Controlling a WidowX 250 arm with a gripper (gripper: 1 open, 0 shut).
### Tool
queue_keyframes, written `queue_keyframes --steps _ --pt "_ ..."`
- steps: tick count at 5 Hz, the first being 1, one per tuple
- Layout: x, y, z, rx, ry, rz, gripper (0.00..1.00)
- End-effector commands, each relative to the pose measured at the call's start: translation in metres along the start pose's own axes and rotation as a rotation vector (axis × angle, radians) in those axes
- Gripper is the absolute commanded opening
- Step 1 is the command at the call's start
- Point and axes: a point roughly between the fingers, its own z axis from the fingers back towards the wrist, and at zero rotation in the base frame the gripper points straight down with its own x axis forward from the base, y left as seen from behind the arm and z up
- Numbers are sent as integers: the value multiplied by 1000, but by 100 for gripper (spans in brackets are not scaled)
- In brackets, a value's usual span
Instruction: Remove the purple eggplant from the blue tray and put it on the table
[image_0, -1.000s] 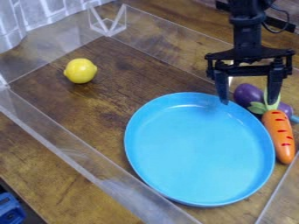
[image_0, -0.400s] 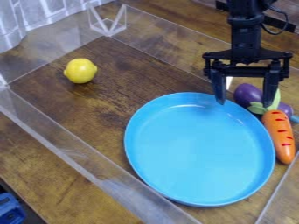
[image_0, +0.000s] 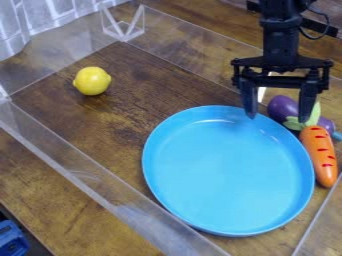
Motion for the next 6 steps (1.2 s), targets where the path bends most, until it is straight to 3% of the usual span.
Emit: queue_keyframes --steps 1,6 --pt "7 -6 25 -16 -63 -33 100" --pt "7 3 19 33 -37 -103 100"
